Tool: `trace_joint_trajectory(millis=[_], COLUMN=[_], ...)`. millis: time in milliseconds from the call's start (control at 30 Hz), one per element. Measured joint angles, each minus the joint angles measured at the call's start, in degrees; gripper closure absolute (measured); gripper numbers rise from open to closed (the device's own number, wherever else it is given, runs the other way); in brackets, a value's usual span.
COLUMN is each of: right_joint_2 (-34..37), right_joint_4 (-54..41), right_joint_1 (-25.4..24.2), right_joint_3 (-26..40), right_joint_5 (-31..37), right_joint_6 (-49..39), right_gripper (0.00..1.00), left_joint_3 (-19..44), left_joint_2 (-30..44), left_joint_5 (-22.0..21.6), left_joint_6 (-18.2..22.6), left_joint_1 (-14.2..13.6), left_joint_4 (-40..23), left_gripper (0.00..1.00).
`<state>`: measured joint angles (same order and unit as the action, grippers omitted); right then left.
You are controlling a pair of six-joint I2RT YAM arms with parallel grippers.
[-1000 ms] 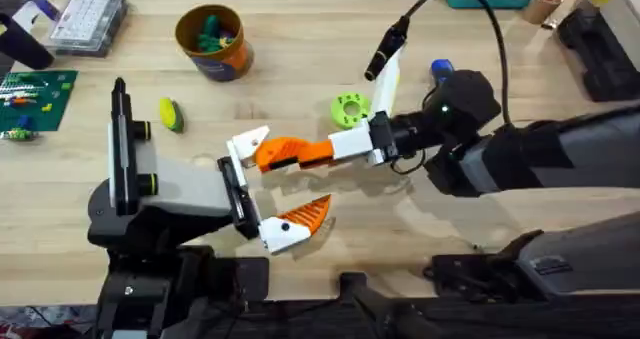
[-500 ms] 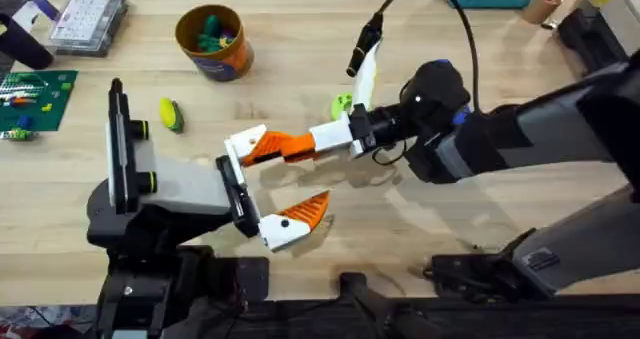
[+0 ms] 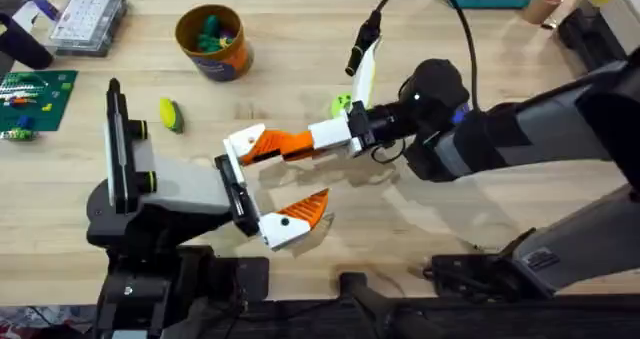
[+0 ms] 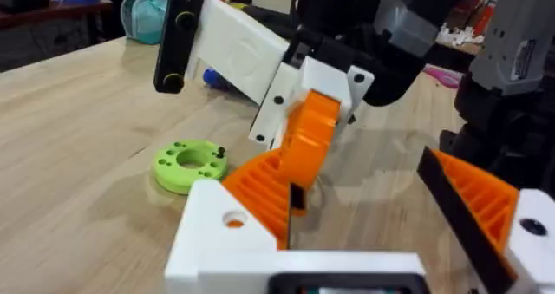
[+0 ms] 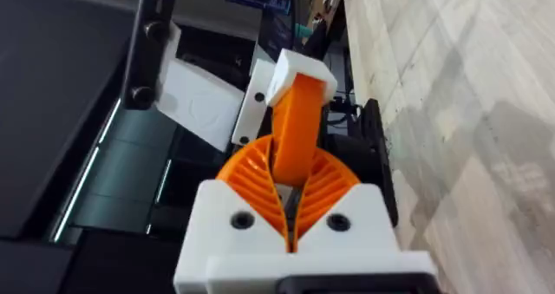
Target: Pick up the gripper from the table and insert it into the empty holder that is missing its gripper. Then pick up a screw, insert it into the mounting hole, and use the screwdriver to tighten it. Finally, clean up the table by picking up the vegetable and placing it into the bucket.
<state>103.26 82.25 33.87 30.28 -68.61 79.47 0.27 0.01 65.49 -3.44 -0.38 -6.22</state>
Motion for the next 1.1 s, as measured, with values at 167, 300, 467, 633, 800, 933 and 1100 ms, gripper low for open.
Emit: trace_joint_trajectory(millis=[167,300,467,633,800,933,1100], right_joint_2=[0.0,-0.02,-0.44,-0.66,-0.66,-0.66,-0.66], right_joint_4=[-0.01,-0.14,-1.83,-2.27,-2.31,-2.31,-2.31], right_joint_1=[0.04,0.21,0.55,0.69,0.79,0.81,0.83], right_joint_3=[0.0,-0.04,-0.11,-0.11,-0.11,-0.11,-0.12], right_joint_5=[0.6,2.36,4.66,5.42,5.84,6.0,6.1], right_joint_6=[-0.04,-0.4,-1.52,-2.13,-2.4,-2.37,-2.37], right_gripper=[0.98,0.98,0.98,0.98,0.98,0.98,0.985], left_joint_3=[0.0,0.0,0.0,0.0,0.0,0.0,0.0], left_joint_2=[0.0,0.0,-0.01,0.0,-0.02,-0.01,0.0], left_joint_5=[-0.2,-0.57,-0.99,-1.14,-1.23,-1.22,-1.23], left_joint_6=[0.0,0.0,-0.04,-0.04,-0.04,-0.04,-0.04], left_joint_1=[0.0,0.0,0.0,0.06,0.11,0.11,0.11], left_joint_4=[0.01,0.06,0.1,0.14,0.15,0.15,0.16], left_gripper=[0.014,0.015,0.014,0.014,0.014,0.014,0.014])
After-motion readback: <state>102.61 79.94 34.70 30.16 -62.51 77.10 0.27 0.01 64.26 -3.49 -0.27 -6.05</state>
